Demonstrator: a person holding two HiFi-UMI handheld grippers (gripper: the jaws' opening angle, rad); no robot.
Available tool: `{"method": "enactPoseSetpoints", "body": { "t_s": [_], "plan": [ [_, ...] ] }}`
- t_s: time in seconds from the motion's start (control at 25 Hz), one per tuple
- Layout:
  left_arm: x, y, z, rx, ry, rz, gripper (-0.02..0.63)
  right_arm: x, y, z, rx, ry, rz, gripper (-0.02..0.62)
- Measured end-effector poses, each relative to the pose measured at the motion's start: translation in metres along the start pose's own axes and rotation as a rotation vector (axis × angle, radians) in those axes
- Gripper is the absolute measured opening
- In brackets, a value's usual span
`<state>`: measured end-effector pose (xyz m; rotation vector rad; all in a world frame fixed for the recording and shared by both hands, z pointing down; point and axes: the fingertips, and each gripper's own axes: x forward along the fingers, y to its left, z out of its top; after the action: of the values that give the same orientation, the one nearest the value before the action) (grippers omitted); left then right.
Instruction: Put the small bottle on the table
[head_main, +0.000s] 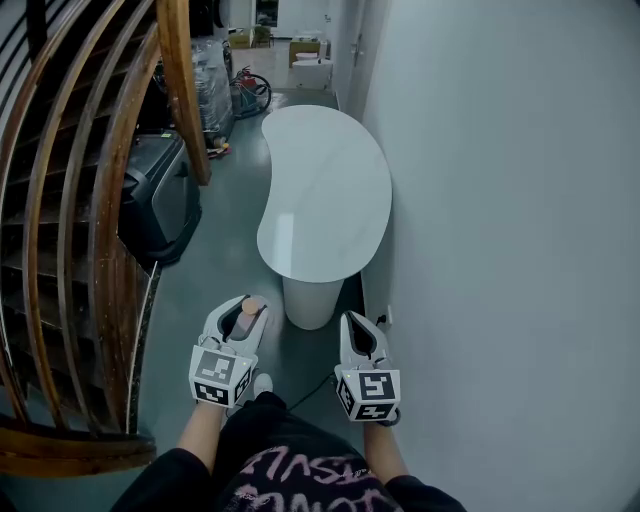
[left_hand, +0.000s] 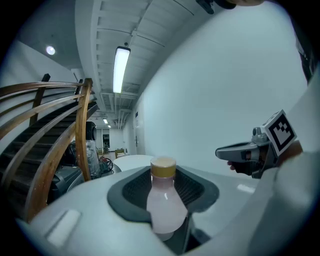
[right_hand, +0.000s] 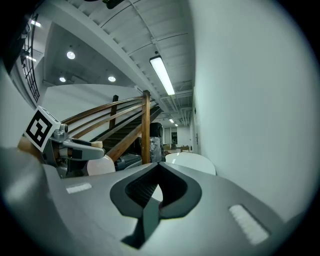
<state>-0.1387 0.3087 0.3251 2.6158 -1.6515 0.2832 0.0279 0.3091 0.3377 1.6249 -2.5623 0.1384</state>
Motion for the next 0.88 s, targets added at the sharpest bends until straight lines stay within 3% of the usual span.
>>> {"method": "enactPoseSetpoints", "body": {
  "t_s": [0.44, 0.88],
  "plan": [
    [0.021, 0.014, -0.013, -0.011, 0.013, -0.024, 0.152, 0.019, -0.008, -0.012, 0.03, 0.013, -0.02, 0.011],
    [0.08, 0.062, -0.014, -0.025, 0.019, -0.058, 0.152, 0.085, -0.025, -0.009, 0.042, 0.031, -0.067, 0.009]
  ]
}}
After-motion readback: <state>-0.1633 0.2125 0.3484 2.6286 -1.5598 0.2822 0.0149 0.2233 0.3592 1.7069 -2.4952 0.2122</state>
